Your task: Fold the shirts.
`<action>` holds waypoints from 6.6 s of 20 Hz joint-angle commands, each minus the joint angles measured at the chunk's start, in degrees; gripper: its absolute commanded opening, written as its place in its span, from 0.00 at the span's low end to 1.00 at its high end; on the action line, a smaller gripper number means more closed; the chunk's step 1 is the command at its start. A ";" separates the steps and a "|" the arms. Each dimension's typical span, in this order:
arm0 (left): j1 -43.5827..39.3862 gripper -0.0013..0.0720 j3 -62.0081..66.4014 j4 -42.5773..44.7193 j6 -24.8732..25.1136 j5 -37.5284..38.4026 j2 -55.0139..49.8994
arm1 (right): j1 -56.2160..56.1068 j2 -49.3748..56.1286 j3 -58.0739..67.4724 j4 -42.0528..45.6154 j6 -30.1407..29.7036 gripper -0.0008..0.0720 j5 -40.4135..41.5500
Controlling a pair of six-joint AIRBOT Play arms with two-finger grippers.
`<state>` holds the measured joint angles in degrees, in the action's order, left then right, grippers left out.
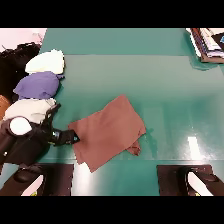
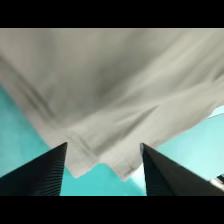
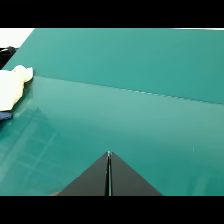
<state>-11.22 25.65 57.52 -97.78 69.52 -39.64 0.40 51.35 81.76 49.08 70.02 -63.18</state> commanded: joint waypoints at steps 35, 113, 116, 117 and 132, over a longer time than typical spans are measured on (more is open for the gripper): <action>13.20 0.05 16.20 7.63 5.20 -18.40 0.72 | -0.57 3.98 -31.41 5.90 0.02 0.15 -5.86; 13.53 0.05 19.69 -3.02 20.22 -21.99 -13.29 | -1.57 11.58 -38.47 17.14 14.01 0.81 -17.18; 13.53 0.05 19.69 -3.06 20.20 -21.97 -13.29 | -1.66 10.43 -45.75 12.79 13.97 0.80 -10.10; 13.53 0.05 19.69 -3.06 20.20 -21.94 -13.29 | -1.75 11.26 -46.93 10.19 13.81 0.78 -7.04; 13.53 0.05 61.51 -2.21 20.02 -8.33 -6.16 | 8.39 -3.10 -3.19 2.12 5.29 0.03 2.19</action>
<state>2.26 72.66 55.29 -77.69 55.33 -47.20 4.49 53.91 66.22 51.37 76.05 -61.80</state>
